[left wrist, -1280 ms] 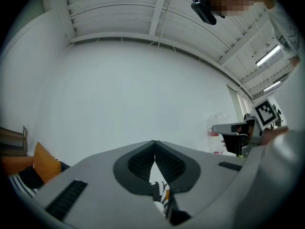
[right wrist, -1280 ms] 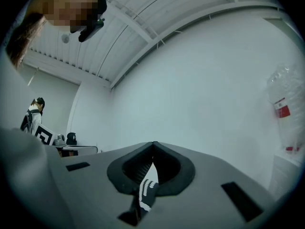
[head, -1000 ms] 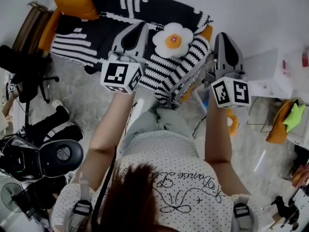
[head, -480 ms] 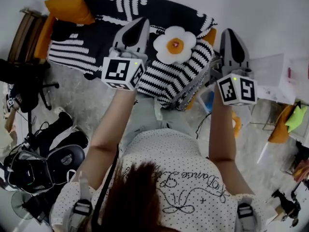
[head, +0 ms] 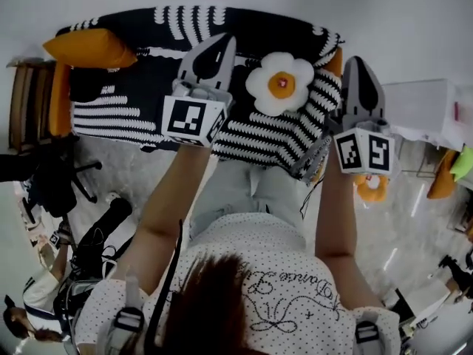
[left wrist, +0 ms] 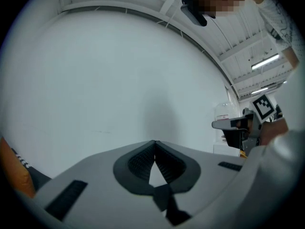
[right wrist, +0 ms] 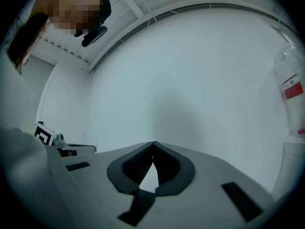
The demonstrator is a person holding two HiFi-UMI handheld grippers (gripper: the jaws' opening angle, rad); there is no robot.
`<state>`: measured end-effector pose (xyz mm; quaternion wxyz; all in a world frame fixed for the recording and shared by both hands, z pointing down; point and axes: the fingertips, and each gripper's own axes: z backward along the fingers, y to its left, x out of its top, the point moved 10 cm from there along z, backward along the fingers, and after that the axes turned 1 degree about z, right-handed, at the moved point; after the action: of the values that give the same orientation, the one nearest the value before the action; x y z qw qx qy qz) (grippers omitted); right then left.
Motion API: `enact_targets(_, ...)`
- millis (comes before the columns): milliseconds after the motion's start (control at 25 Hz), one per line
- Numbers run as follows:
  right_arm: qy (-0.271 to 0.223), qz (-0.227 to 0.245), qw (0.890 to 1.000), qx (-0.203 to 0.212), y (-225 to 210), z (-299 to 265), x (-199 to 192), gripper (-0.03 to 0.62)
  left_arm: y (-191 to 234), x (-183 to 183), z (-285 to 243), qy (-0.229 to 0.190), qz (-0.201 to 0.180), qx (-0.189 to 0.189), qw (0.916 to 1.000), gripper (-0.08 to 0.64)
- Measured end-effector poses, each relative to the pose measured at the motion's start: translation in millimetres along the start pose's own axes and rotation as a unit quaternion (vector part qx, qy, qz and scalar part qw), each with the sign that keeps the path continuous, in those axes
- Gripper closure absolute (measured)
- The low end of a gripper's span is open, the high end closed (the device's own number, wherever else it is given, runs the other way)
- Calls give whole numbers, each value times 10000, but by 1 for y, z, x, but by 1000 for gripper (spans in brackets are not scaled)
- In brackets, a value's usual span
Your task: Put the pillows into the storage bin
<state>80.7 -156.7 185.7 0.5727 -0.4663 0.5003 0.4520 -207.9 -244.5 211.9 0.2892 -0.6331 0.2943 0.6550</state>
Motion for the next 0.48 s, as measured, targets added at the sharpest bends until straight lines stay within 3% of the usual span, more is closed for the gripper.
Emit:
enact_targets(240, 535, -72, 9984, -167, -16, -25, -54, 575, 19, -50, -39, 251, 354, -17, 9991, 557)
enact_targets(480, 1141, -258, 9931, -61, -46, -45, -123, 558, 21, -100, -64, 500, 522, 237, 9971, 557)
